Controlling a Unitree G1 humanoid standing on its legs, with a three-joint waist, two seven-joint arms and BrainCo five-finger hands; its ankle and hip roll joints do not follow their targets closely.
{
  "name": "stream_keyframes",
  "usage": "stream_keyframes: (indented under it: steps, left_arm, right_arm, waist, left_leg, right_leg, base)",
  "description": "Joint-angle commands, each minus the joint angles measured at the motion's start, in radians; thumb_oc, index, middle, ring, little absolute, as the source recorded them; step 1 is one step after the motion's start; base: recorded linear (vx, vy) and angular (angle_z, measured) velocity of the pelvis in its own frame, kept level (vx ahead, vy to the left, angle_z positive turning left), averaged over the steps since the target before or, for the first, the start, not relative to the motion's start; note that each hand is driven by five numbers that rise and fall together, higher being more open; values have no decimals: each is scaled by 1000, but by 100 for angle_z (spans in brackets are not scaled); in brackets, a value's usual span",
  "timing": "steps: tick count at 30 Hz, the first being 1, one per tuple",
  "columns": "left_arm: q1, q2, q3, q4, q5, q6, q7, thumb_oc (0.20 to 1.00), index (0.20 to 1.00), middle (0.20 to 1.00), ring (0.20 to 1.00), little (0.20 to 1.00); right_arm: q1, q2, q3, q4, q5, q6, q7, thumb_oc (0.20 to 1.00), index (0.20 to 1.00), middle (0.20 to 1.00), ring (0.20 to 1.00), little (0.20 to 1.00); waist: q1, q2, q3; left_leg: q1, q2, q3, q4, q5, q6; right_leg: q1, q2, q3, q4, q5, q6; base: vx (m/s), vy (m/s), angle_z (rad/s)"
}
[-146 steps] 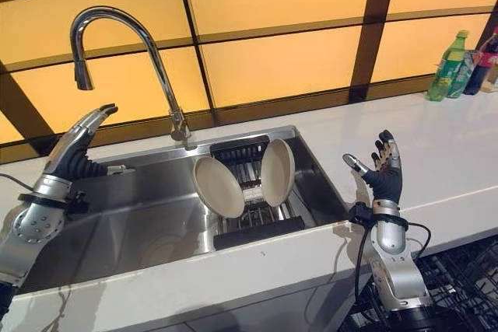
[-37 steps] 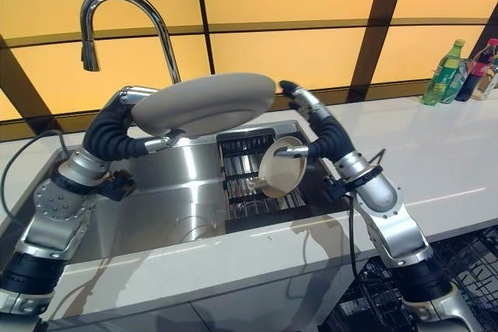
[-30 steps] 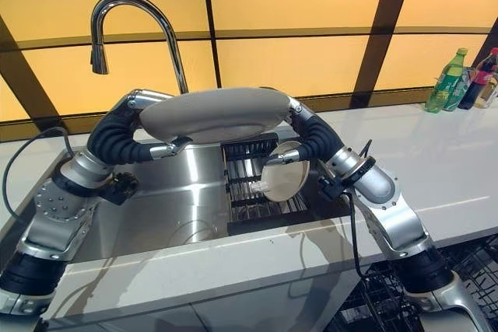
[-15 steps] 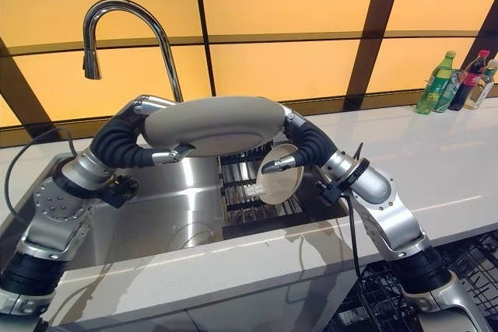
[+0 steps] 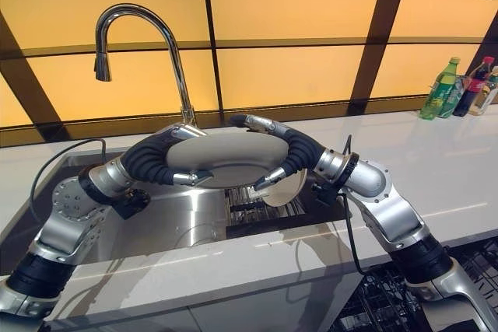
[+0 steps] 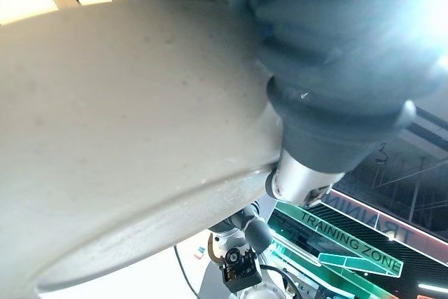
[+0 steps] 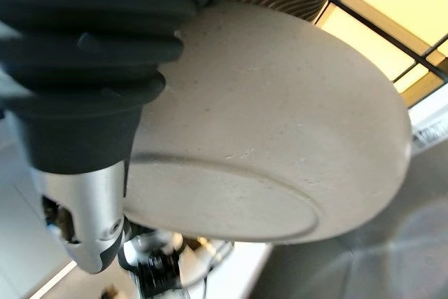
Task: Pick up plates and place into dishwasher.
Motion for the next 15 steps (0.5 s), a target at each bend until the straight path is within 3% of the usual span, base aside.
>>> stream_keyframes:
  steps: [1,7,11,12,13,15]
  left_arm:
    - [-108,-2,-60,52,-45,-39,11,200,200,200,200,200]
    - [-102,6,-43,47,-55,-46,18,200,200,200,200,200]
    - [-91,8,-29,38,-54,-50,27,200,200,200,200,200]
    - [-89,11,-25,29,-54,-43,33,200,200,200,200,200]
    - [-87,16,-23,28,-56,-46,37,200,200,200,200,200]
    - [-90,21,-26,27,-58,-39,47,200,200,200,200,200]
  right_arm:
    - [-94,-1,42,-12,-3,-50,13,1000,1000,1000,1000,1000]
    - [-81,3,24,3,1,-35,11,1000,1000,1000,1000,1000]
    - [-48,-11,18,-12,-57,16,62,1000,1000,1000,1000,1000]
    - [-43,-22,22,-18,-56,22,85,454,454,454,454,454]
    - [-38,-34,25,-21,-44,15,100,200,200,200,200,200]
    - [-44,-49,35,-33,6,20,115,200,200,200,200,200]
  waist:
    - [18,-19,-25]
    - [19,-18,-24]
    - [17,-17,-26]
    - [16,-17,-25]
    - [15,-17,-25]
    - [16,-19,-26]
  left_leg:
    - [7,-16,-36,7,-100,30]
    - [7,-14,-37,7,-99,30]
    - [6,-15,-39,7,-97,31]
    - [6,-15,-38,7,-95,31]
    - [5,-15,-38,7,-95,30]
    - [4,-14,-39,7,-94,29]
  right_leg:
    - [35,-50,-65,9,-56,42]
    - [38,-51,-66,9,-57,41]
    - [40,-51,-65,9,-58,40]
    - [40,-51,-65,9,-57,40]
    - [40,-51,-65,9,-57,40]
    - [41,-50,-65,9,-58,39]
  base:
    - [0,0,0]
    - [0,0,0]
    - [0,0,0]
    - [0,0,0]
    - [0,0,0]
    - [0,0,0]
